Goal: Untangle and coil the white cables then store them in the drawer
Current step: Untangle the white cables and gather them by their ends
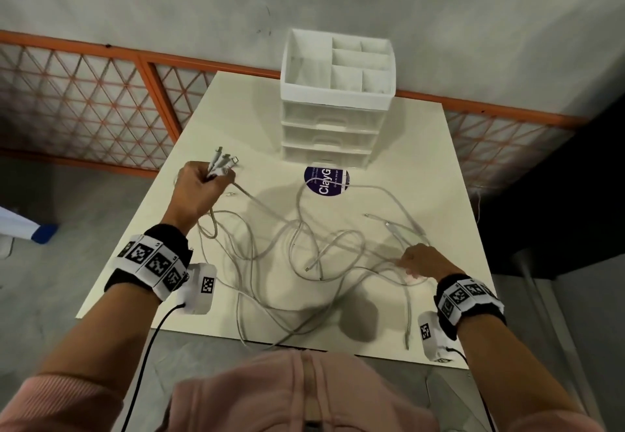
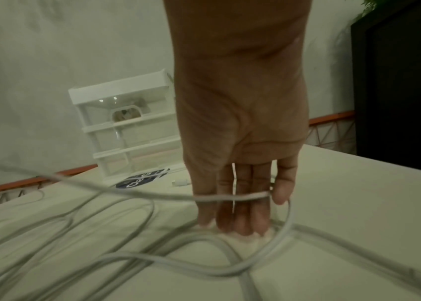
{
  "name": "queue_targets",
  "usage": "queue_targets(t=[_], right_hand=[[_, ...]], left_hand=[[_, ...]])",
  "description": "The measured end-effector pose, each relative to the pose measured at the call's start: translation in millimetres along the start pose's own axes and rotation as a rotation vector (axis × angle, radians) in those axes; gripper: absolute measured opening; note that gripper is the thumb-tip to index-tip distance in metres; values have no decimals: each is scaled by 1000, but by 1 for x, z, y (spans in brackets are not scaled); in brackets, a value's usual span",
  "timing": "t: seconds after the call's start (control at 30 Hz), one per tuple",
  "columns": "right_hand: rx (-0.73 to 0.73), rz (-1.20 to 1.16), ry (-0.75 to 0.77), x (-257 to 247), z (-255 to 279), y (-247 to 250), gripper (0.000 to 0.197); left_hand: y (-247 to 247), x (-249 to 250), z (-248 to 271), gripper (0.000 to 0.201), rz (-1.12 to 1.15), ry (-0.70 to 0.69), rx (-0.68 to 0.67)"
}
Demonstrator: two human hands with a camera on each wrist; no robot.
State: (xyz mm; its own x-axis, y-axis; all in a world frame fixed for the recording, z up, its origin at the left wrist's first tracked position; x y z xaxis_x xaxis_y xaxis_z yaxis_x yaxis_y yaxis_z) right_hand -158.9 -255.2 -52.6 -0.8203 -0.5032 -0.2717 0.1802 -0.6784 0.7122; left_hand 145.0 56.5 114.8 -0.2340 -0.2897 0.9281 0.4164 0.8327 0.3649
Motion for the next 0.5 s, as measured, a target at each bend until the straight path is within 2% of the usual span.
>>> queue_targets(t=[0.03, 0.13, 0.17, 0.23, 0.33, 0.4, 0.47, 0.5], right_hand=[[-17, 81, 4, -2, -1, -4, 20], [1, 148, 0, -4, -7, -6, 31], [36, 140, 9, -10, -8, -4, 32], [132, 103, 75, -35, -9, 2, 29], [201, -31, 307, -87, -9, -2, 29], [200, -14, 459, -120, -6, -14, 17], [210, 108, 531, -142, -7, -29, 33], [232, 162, 529, -148, -8, -33, 36]], left_hand=[[-12, -4, 2, 37, -62, 37, -116], [-61, -25, 27, 26, -384, 171, -663], [-68, -35, 35, 23, -468, 197, -763], [-74, -46, 39, 25, -531, 212, -809], [-79, -47, 40, 47, -430, 197, -797], [-80, -42, 37, 34, -365, 193, -768], [-76, -40, 32, 21, -371, 175, -713], [-75, -39, 30, 22, -377, 167, -691]])
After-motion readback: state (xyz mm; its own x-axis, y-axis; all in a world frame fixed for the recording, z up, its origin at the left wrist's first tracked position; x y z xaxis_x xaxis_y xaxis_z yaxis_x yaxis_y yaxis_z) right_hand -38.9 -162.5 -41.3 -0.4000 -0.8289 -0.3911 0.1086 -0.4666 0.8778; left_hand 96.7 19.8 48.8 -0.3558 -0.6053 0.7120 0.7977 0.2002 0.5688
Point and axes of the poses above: each hand's wrist, its own z-axis away from the middle knuckle, its own y-axis out of the back of the hand, x = y × z, the point moved 10 cm from there along -z, towards the middle knuckle
